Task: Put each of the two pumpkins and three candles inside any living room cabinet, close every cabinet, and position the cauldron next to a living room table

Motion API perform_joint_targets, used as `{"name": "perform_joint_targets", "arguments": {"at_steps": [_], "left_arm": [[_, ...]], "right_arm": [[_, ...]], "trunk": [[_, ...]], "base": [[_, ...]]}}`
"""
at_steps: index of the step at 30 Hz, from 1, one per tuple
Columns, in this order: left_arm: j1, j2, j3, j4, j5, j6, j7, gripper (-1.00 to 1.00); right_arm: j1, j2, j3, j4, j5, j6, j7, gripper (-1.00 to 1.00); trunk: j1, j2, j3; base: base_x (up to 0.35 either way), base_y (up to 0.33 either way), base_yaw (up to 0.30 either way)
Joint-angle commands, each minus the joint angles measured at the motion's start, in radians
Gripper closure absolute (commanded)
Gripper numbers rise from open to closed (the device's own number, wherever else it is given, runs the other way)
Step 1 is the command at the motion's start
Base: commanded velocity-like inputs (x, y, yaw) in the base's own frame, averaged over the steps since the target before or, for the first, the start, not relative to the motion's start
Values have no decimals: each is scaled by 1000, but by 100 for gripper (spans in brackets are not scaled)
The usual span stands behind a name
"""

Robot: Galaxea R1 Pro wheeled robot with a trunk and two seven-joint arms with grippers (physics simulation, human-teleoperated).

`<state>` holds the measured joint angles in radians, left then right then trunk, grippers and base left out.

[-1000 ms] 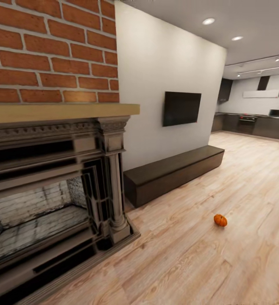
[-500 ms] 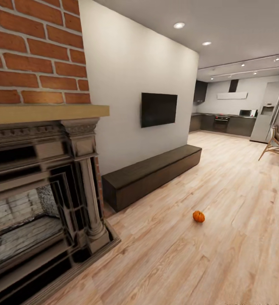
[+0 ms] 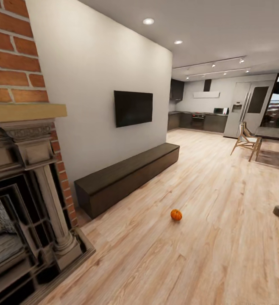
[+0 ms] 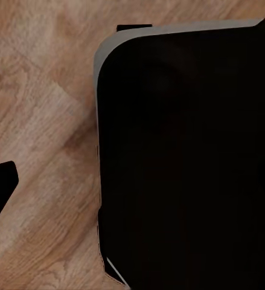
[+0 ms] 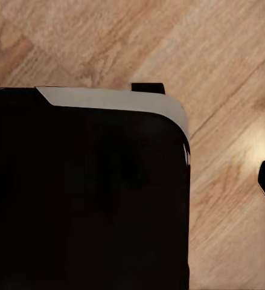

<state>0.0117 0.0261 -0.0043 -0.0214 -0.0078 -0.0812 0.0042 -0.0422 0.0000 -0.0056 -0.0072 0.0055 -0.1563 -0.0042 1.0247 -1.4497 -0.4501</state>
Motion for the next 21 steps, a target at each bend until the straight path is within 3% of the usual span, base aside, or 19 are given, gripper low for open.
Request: {"name": "perform_joint_targets", "arguments": {"at_steps": [1,21], "left_arm": [[1,0,0,-2,-1,-2,0,-100],[1,-1,-2,-2,-1,-2,0,-100]], "right_arm": [[-1,0,-1,1,1,-3,0,-100],[-1,0,2,1,2,-5,1,-100]], "trunk": [[0,0,-2],[0,0,-30]], "base": [[197,-251,-209],[197,-251,-175]]}}
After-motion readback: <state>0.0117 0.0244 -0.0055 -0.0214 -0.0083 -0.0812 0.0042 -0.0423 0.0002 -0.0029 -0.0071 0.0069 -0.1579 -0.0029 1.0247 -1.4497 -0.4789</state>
